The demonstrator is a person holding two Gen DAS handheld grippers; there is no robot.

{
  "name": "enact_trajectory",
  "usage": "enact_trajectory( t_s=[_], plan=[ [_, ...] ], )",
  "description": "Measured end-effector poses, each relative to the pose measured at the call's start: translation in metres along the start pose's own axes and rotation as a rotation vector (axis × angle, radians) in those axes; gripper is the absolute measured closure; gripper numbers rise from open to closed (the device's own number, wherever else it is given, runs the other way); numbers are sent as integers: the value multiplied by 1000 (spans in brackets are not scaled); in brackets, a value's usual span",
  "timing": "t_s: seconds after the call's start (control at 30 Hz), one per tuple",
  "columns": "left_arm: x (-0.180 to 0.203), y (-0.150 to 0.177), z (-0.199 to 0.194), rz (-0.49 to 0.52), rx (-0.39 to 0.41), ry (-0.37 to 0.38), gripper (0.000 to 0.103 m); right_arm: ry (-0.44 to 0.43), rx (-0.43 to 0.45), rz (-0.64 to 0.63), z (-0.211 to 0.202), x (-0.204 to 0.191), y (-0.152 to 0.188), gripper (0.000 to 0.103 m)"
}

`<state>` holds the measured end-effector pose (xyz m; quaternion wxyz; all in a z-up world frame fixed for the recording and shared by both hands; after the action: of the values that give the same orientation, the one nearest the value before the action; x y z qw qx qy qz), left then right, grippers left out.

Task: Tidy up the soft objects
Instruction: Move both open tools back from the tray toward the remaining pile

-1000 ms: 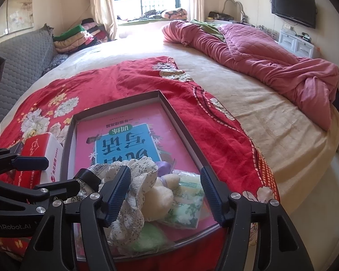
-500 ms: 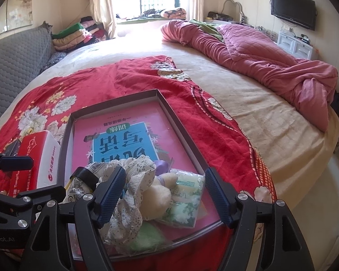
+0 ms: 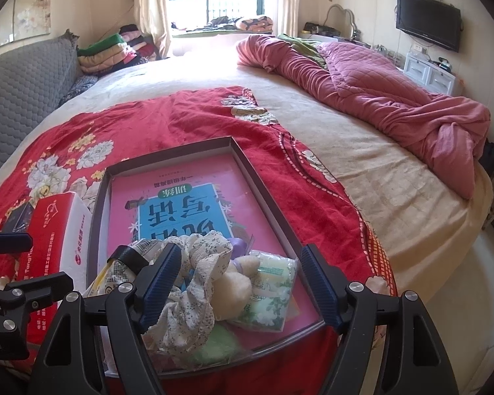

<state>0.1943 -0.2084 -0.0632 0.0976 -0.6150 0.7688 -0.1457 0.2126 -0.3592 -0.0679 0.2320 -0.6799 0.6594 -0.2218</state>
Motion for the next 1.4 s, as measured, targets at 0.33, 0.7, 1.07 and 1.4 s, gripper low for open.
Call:
enact_trajectory(
  t_s=[0.33, 0.7, 1.07, 1.4],
  plan=[
    [-15, 10, -14, -30, 14, 0, 25, 2, 57, -34, -22, -12, -10, 26],
    [-35, 19, -33, -66, 36, -1, 25, 21, 105, -77, -45, -27, -18, 26],
    [-63, 30, -57, -107, 70, -17, 25, 1, 178, -136, -80, -57, -29, 26],
    [-96, 42, -76, -165, 88, -27, 25, -55, 226, -180, -111, -92, -37, 26]
  ],
)
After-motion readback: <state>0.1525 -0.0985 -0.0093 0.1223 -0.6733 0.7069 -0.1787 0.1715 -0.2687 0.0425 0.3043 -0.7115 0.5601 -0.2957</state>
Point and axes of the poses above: each gripper's, at about its wrist camera, not at the fingertips, and z roughly the way its jaws point, x to its right, y to its underside, the point moved 9 cm from there along z, roughly the way its jaws point, and after that the axes turned 6 degrees about -x, right-handed, at the moved point
